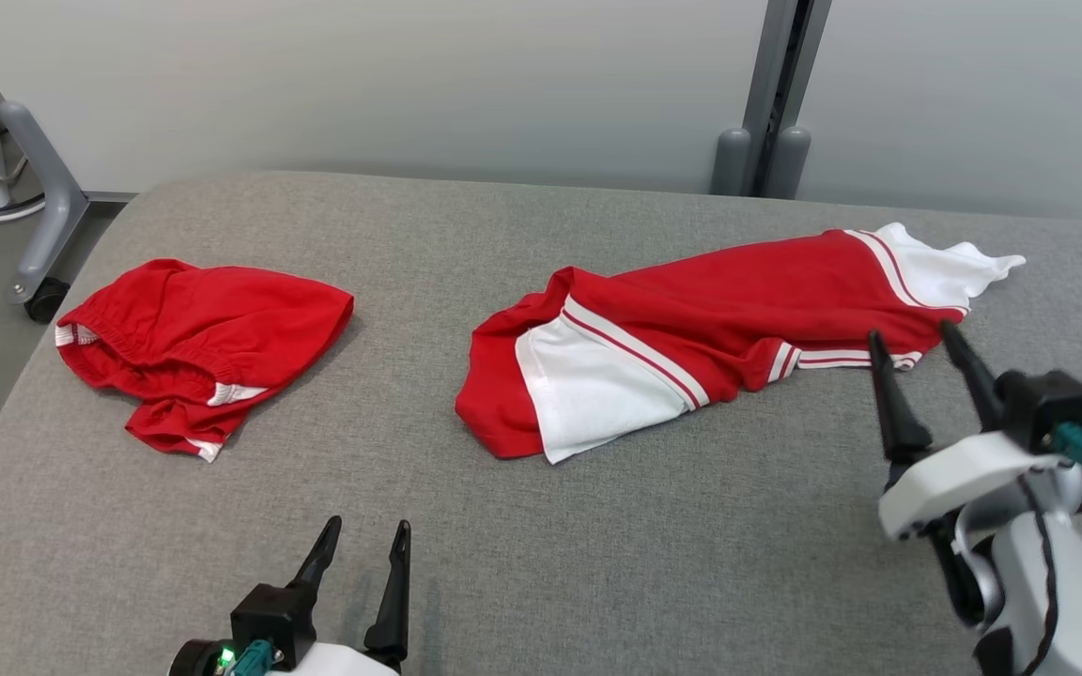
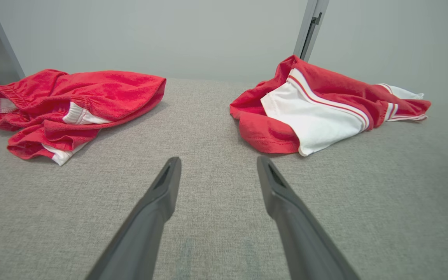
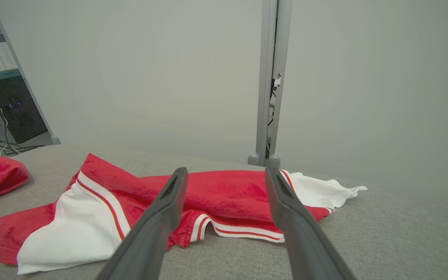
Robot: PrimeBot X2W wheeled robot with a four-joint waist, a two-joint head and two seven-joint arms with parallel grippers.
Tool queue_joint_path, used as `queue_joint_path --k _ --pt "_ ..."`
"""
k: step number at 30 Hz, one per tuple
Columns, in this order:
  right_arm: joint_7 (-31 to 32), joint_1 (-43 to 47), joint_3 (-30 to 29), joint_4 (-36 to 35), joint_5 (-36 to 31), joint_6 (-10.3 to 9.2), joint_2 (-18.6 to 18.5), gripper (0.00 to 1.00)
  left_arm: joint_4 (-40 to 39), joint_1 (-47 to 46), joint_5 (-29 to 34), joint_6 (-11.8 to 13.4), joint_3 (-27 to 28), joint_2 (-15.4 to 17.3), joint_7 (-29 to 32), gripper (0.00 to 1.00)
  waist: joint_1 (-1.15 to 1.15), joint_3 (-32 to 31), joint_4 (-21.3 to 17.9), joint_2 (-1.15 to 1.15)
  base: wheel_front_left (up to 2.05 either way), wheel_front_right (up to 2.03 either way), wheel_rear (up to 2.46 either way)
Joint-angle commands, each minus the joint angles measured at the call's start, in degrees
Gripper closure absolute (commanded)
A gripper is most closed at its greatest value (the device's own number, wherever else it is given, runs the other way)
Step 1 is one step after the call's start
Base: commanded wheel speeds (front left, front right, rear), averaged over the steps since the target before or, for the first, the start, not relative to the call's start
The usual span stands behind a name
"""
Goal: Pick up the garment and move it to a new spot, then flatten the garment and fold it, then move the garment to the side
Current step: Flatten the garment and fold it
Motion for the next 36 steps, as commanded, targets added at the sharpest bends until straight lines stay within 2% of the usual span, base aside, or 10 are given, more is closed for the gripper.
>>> queue_joint_path --k 1,7,12,20,28,36 --pt "-0.26 1.04 0.06 -0.82 -0.02 0.0 0.17 0.0 -0.16 0.55 0.27 -0.16 0.32 0.25 -0.01 0.0 0.0 -0.14 0.05 0.0 0.0 0.0 0.0" --pt "-0.28 8.48 -1.58 -4.47 0.15 0.0 3.94 0.0 -0.05 2.02 1.03 -0.09 1.25 0.25 -0.01 0.0 0.0 -2.38 0.01 0.0 0.0 0.0 0.0" --pt "-0.27 13.39 -2.97 -6.48 -1.45 0.0 5.38 0.0 0.07 4.06 2.09 -0.08 3.26 0.22 -0.02 0.0 0.0 -4.64 -1.68 0.0 0.0 0.0 0.0" --pt "-0.28 19.8 -3.14 -9.06 -2.87 0.0 5.64 0.0 -0.24 6.59 4.21 -0.96 6.62 0.23 -0.01 0.0 0.0 -7.05 -4.7 0.0 0.0 0.0 0.0" --pt "-0.28 24.77 -3.81 -10.15 -2.56 0.0 5.64 0.0 -1.1 7.73 4.26 -0.4 8.3 0.24 -0.01 0.0 0.0 -7.83 -5.72 0.0 0.0 0.0 0.0" --pt "-0.28 24.85 -2.8 -10.14 -3.39 0.0 5.65 0.0 -1.69 6.63 4.31 -0.51 8.4 0.24 -0.01 0.0 0.0 -6.68 -5.38 0.0 0.0 0.0 0.0"
